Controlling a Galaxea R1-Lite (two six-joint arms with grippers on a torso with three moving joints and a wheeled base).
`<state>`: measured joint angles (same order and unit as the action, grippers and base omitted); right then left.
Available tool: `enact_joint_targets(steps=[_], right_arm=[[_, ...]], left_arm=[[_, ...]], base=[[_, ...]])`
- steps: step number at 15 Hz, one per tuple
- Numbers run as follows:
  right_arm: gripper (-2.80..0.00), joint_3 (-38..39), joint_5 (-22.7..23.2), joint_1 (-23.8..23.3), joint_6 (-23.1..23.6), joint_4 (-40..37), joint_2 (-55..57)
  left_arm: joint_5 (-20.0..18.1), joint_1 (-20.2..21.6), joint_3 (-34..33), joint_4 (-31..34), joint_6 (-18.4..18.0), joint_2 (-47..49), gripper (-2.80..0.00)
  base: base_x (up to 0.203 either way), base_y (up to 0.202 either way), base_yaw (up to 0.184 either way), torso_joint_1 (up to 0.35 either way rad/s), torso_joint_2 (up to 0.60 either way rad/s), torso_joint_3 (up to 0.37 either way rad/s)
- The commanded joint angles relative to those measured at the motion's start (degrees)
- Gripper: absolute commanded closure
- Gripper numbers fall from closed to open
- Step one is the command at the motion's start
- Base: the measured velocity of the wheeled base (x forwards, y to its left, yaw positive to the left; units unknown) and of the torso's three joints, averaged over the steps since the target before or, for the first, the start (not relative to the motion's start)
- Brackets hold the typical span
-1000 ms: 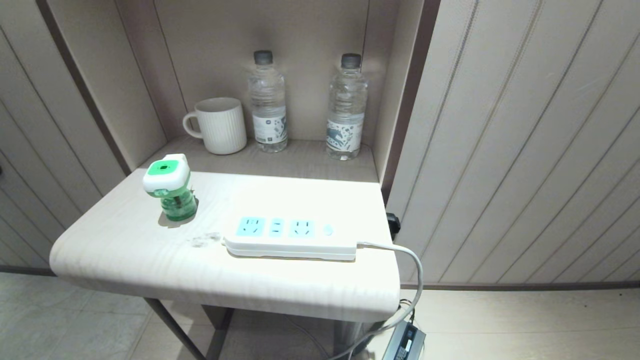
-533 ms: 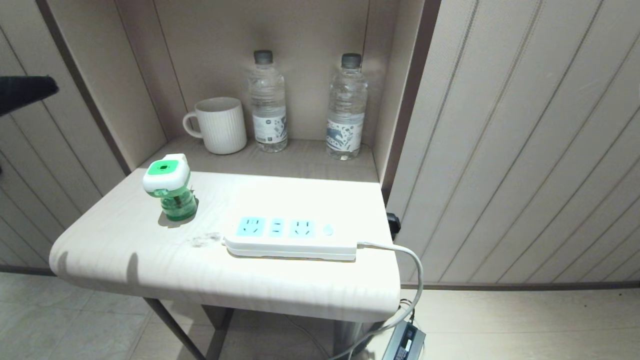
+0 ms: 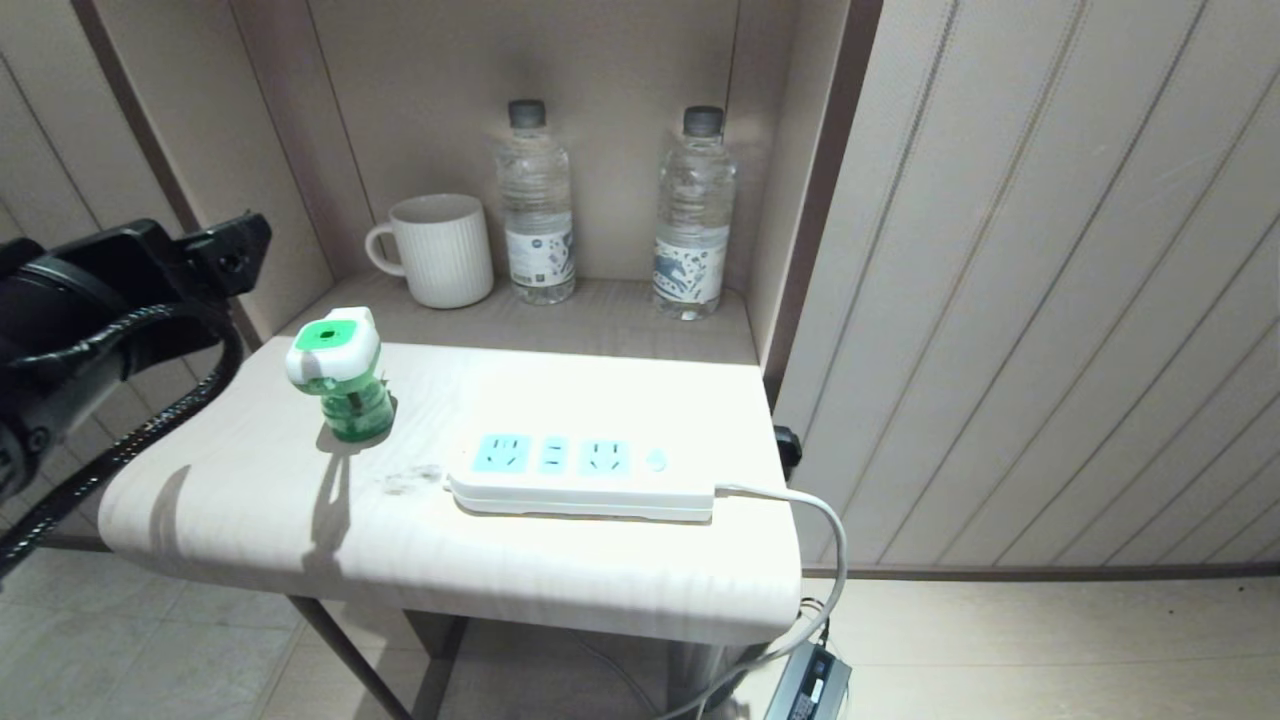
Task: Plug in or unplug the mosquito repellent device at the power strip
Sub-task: Pick up the mosquito repellent liquid
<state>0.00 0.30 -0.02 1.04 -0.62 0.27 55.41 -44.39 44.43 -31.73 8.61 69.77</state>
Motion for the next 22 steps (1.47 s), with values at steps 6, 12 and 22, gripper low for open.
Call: enact_joint_targets(steps=[6, 12, 22], right_arm=[[0.00, 0.0, 0.0, 0.0, 0.0, 0.0, 0.0], [0.00, 0.0, 0.0, 0.0, 0.0, 0.0, 0.0], [0.00, 0.0, 0.0, 0.0, 0.0, 0.0, 0.0]], left_arm=[[3.0, -2.4, -4.4, -15.6, -5.9, 8.5, -2.80], [2.9, -2.3, -5.0, -15.6, -5.7, 9.0, -2.80], [2.6, -1.3, -6.0, -22.3, -5.3, 15.3, -2.80]], base=[[0.000, 0.000, 0.000, 0.000, 0.00, 0.000], [0.000, 0.000, 0.000, 0.000, 0.00, 0.000], [0.000, 0.000, 0.000, 0.000, 0.00, 0.000]])
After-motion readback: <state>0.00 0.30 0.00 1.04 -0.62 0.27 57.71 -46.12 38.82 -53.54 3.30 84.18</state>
